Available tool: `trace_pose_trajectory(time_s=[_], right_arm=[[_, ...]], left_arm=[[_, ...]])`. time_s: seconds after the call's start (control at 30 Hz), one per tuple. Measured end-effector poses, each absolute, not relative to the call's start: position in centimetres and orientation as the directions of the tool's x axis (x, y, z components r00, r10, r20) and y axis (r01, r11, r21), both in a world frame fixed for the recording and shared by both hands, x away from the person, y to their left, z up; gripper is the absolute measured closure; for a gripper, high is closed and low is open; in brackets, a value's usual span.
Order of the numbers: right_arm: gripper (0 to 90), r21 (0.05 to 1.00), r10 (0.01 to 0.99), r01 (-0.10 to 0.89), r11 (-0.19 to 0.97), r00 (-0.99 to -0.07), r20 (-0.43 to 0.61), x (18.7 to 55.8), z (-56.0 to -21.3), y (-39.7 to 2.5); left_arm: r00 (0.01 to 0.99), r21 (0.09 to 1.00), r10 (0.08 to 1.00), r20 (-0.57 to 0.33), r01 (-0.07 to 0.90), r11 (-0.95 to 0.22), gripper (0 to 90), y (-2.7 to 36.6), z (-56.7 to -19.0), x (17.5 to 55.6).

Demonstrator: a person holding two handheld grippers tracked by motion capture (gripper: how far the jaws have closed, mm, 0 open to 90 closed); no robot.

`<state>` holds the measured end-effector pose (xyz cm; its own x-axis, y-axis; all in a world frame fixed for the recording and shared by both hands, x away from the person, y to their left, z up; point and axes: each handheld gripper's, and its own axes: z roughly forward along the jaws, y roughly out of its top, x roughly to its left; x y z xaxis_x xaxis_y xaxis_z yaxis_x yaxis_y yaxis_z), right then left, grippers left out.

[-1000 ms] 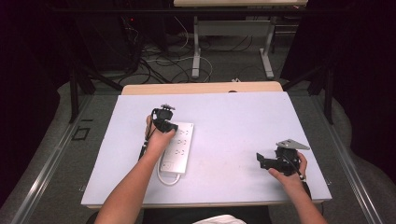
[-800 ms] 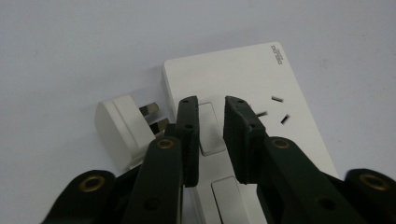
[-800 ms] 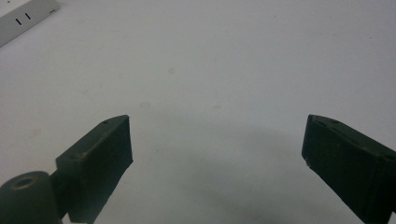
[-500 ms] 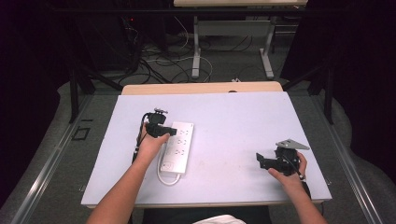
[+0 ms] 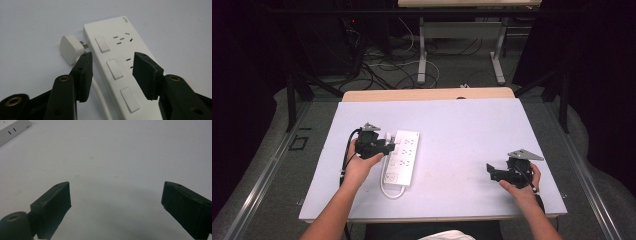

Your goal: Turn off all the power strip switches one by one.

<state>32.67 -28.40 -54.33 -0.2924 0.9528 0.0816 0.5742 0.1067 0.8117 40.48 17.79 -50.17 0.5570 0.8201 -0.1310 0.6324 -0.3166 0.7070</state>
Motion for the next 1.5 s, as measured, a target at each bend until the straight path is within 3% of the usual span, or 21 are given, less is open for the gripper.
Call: trace_pose_trajectory(time_s=[0.17, 0.3, 0.6, 0.87, 1.0, 1.07, 1.2, 1.33, 1.5], right_arm=[[8.2, 0.811, 0.953, 0.575, 0.104, -0.291, 0.084, 32.7, -54.3, -28.4], [8.3, 0.81, 0.954, 0.578, 0.099, -0.286, 0.087, 32.7, -54.3, -28.5], [8.3, 0.812, 0.954, 0.576, 0.098, -0.288, 0.089, 32.7, -54.3, -28.4], [8.3, 0.814, 0.952, 0.572, 0.103, -0.293, 0.086, 32.6, -54.3, -28.6], [8.3, 0.814, 0.952, 0.572, 0.102, -0.293, 0.086, 32.6, -54.2, -28.6], [8.2, 0.815, 0.951, 0.569, 0.107, -0.297, 0.082, 32.7, -54.2, -28.6], [8.2, 0.814, 0.951, 0.571, 0.106, -0.297, 0.084, 32.7, -54.2, -28.5], [8.2, 0.815, 0.95, 0.569, 0.11, -0.301, 0.082, 32.7, -54.2, -28.5], [8.2, 0.814, 0.95, 0.57, 0.108, -0.3, 0.084, 32.8, -54.3, -28.4]], left_arm=[[0.567, 0.723, 0.82, -0.084, 0.6, -0.341, 44.6, 19.6, -50.2, 39.0], [0.583, 0.75, 0.807, -0.096, 0.575, -0.327, 43.1, 21.6, -50.3, 37.8], [0.524, 0.768, 0.838, -0.153, 0.597, -0.233, 42.4, 24.6, -51.4, 35.2], [0.453, 0.777, 0.871, -0.19, 0.612, -0.148, 29.3, 26.1, -51.9, 34.2], [0.4, 0.776, 0.894, -0.201, 0.622, -0.104, 15.4, 26.5, -52.7, 34.4], [0.388, 0.772, 0.902, -0.191, 0.626, -0.106, 15.0, 26.7, -52.9, 34.6], [0.358, 0.765, 0.913, -0.196, 0.639, -0.086, 0.2, 26.9, -53.6, 34.9], [0.337, 0.763, 0.928, -0.159, 0.638, -0.101, 0.2, 27.4, -54.2, 35.3], [0.314, 0.762, 0.933, -0.177, 0.644, -0.072, 0.2, 28.5, -54.8, 35.7]])
